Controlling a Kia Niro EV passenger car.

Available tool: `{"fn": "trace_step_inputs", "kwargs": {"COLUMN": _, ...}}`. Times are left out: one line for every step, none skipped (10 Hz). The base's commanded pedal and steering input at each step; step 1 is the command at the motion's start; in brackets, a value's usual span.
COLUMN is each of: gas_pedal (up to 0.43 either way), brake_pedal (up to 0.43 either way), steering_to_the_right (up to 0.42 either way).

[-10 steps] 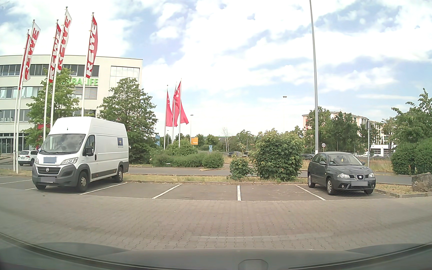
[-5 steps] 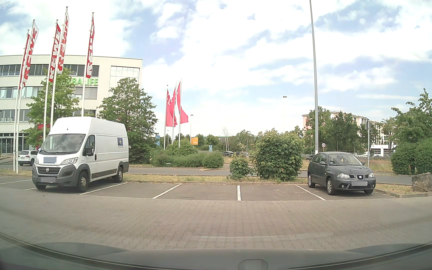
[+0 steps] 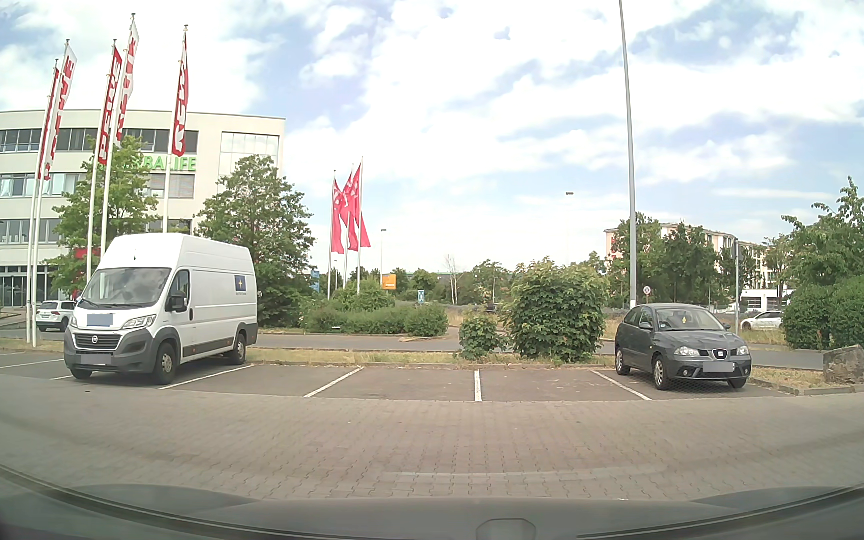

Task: Follow the waypoints while adhering to traffic rules and regulations

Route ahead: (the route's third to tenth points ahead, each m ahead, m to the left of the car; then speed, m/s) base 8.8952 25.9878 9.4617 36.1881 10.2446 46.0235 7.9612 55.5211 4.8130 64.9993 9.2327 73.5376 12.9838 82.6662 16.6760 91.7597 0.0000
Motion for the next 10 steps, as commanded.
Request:
{"fn": "trace_step_inputs", "kwargs": {"gas_pedal": 0.0, "brake_pedal": 0.378, "steering_to_the_right": 0.008}}
{"fn": "trace_step_inputs", "kwargs": {"gas_pedal": 0.0, "brake_pedal": 0.378, "steering_to_the_right": 0.008}}
{"fn": "trace_step_inputs", "kwargs": {"gas_pedal": 0.0, "brake_pedal": 0.378, "steering_to_the_right": 0.008}}
{"fn": "trace_step_inputs", "kwargs": {"gas_pedal": 0.0, "brake_pedal": 0.378, "steering_to_the_right": 0.008}}
{"fn": "trace_step_inputs", "kwargs": {"gas_pedal": 0.0, "brake_pedal": 0.378, "steering_to_the_right": 0.008}}
{"fn": "trace_step_inputs", "kwargs": {"gas_pedal": 0.0, "brake_pedal": 0.378, "steering_to_the_right": 0.008}}
{"fn": "trace_step_inputs", "kwargs": {"gas_pedal": 0.0, "brake_pedal": 0.378, "steering_to_the_right": 0.008}}
{"fn": "trace_step_inputs", "kwargs": {"gas_pedal": 0.0, "brake_pedal": 0.378, "steering_to_the_right": 0.008}}
{"fn": "trace_step_inputs", "kwargs": {"gas_pedal": 0.0, "brake_pedal": 0.378, "steering_to_the_right": 0.008}}
{"fn": "trace_step_inputs", "kwargs": {"gas_pedal": 0.0, "brake_pedal": 0.378, "steering_to_the_right": 0.008}}
